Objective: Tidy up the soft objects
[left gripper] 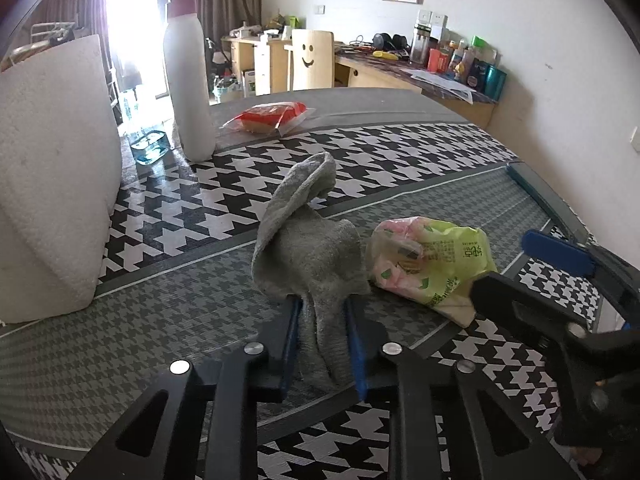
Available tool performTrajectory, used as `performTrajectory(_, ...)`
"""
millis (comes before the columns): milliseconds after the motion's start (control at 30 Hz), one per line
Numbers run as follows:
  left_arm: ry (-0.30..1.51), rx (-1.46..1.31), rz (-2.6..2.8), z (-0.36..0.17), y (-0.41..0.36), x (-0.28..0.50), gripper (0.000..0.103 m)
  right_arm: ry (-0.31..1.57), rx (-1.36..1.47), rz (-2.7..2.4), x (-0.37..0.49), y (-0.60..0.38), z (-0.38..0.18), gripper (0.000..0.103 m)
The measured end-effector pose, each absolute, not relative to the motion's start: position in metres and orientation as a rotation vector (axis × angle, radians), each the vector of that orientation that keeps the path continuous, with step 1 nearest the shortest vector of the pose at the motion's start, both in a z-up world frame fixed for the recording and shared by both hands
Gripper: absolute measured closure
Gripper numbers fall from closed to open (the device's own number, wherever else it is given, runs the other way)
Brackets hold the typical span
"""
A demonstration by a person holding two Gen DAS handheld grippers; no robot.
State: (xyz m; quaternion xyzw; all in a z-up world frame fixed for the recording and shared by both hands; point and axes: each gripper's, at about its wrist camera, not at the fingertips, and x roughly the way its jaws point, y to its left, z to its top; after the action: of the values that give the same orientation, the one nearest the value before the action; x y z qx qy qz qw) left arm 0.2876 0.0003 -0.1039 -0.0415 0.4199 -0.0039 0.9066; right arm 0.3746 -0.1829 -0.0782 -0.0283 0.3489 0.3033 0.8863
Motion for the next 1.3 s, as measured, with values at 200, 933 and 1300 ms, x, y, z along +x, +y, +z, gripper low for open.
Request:
performTrajectory(200, 0.859, -0.083, -0.022, -0.103, -0.001, 0.285, 0.084, 0.756, -0.076, 0.662, 0.377, -0.177, -0.082, 0.034)
performTrajectory(933, 0.861, -0.058, -0.035, -0.102, -0.007, 0.284, 0.084, 0.834, -0.113, 0.643, 0.382, -0.168, -0.094, 0.076)
performTrajectory(1300, 0.843, -0.047, -0.033, -0.099, -0.009, 0.281, 0.084, 0.842, -0.085, 0.623, 0.376, -0.174, -0.095, 0.089)
